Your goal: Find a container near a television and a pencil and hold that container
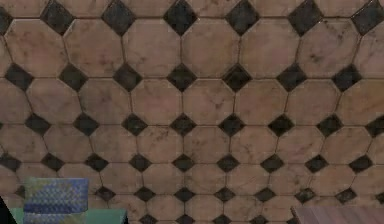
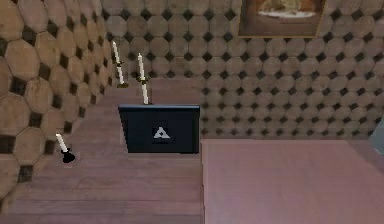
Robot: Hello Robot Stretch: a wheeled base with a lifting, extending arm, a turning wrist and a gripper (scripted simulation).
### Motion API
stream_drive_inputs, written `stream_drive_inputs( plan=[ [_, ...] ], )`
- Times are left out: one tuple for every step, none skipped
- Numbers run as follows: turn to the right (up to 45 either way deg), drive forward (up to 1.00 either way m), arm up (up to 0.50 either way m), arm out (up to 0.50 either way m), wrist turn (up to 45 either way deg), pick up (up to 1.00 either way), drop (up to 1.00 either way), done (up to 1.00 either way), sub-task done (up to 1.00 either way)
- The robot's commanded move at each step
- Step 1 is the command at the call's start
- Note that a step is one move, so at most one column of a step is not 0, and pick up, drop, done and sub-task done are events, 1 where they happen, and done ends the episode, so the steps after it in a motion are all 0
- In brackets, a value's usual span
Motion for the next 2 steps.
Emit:
stream_drive_inputs(
  plan=[
    [-3.0,0.00,0.00,0.00,0.0,0.00,0.00,0.00,0.00],
    [0.0,0.15,0.00,0.00,0.0,0.00,0.00,0.00,0.00]
  ],
)
